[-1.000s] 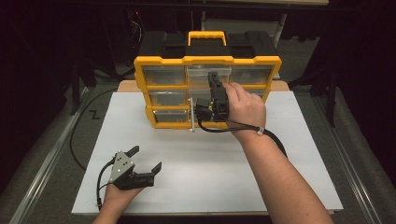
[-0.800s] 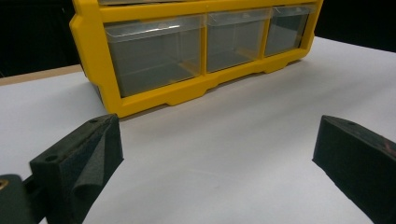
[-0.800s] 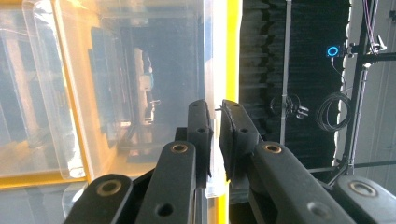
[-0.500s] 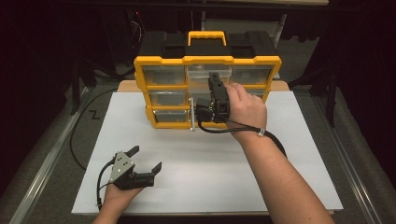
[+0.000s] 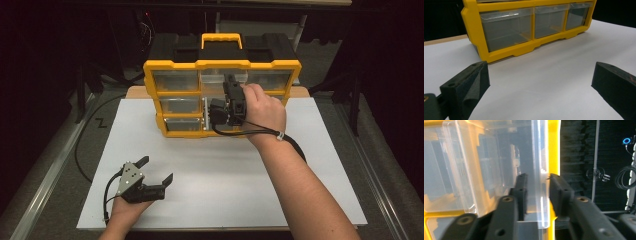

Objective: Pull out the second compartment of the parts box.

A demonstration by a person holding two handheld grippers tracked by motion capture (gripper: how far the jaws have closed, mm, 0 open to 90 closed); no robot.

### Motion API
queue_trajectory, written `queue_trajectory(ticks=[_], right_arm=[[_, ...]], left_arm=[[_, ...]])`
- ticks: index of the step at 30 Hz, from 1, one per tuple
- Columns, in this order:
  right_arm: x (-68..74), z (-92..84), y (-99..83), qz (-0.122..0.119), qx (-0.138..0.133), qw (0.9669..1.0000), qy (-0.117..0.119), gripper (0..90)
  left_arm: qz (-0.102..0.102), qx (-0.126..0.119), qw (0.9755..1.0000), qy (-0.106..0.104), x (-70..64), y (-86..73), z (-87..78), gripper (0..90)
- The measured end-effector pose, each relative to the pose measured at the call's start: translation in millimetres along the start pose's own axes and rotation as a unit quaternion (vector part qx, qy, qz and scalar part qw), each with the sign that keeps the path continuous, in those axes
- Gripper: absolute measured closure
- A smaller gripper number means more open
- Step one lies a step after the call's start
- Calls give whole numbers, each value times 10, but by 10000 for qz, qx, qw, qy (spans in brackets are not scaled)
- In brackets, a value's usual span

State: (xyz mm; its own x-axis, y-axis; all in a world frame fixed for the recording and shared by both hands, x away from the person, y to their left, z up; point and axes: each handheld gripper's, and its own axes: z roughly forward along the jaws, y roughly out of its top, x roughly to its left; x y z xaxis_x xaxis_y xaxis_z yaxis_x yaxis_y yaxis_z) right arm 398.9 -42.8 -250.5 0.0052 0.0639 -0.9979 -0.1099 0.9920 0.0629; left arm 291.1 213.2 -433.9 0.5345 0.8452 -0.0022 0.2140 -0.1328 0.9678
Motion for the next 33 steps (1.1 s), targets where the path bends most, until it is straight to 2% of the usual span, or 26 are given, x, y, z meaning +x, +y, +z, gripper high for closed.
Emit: queue_trajectory(ticks=[4, 8, 22, 33], right_arm=[[43, -21, 18, -163, -1, 9996, -215, 804], [61, -113, 36, -142, -24, 9994, -317, 808], [75, -537, 6, -150, -193, 9988, -428, 810], [107, -638, 8, -153, -244, 9985, -458, 809]], left_arm=[[-1, 14, 10000, 0, 3, 0, -2, 21], [6, 12, 10000, -4, 2, -2, 4, 21], [15, 69, 10000, -46, 8, -5, 28, 21], [8, 77, 10000, -46, 8, -8, 18, 21]])
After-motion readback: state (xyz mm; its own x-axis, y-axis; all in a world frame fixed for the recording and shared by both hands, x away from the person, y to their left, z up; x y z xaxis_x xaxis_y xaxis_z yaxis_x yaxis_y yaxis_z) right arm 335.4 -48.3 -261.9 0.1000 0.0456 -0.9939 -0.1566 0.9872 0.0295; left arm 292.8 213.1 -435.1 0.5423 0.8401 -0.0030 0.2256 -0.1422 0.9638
